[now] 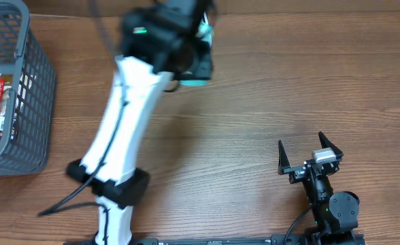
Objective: Scan the item barcode
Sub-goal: 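Lift the items out and carry them toward the table center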
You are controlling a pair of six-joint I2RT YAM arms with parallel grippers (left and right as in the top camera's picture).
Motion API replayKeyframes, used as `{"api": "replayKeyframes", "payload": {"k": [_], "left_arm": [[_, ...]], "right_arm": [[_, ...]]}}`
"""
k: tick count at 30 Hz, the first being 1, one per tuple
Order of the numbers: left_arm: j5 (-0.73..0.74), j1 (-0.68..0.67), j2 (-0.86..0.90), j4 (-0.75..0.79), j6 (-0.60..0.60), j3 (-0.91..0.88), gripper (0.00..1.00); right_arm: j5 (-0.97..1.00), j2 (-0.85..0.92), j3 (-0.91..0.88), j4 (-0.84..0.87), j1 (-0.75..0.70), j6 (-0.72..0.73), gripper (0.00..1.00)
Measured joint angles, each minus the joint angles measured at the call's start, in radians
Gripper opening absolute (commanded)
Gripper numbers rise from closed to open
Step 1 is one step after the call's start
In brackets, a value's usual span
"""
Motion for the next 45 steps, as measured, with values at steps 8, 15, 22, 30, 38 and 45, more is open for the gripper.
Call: {"api": "replayKeyframes", "payload": {"k": [8, 15, 22, 30, 38, 45], "left_arm": [[0.001, -0.137, 0.207, 0.069, -0.068, 0.0, 0.04], [0.004, -0.248, 0.33, 0.156, -0.091, -0.002, 0.04], [0.004, -0.315, 0.388, 0.243, -0.11, -0.002, 0.04], [0.005, -0.343, 0.454, 0.275, -0.153, -0.002, 0.04], [0.027, -0.343, 0.501, 0.277, -0.167, -0.002, 0.04], [0.076, -0.346, 0.535, 0.28, -0.174, -0.002, 0.36]], "right_arm": [[0.0, 0.0, 0.0, 0.0, 0.0, 0.0, 1.0], [0.0, 0.0, 0.0, 0.0, 0.0, -0.001, 1.0], [0.0, 0.0, 0.0, 0.0, 0.0, 0.0, 1.0], [0.0, 0.0, 0.0, 0.0, 0.0, 0.0, 1.0], [0.0, 0.0, 0.0, 0.0, 0.0, 0.0, 1.0], [0.0, 0.0, 0.0, 0.0, 0.0, 0.0, 1.0]]}}
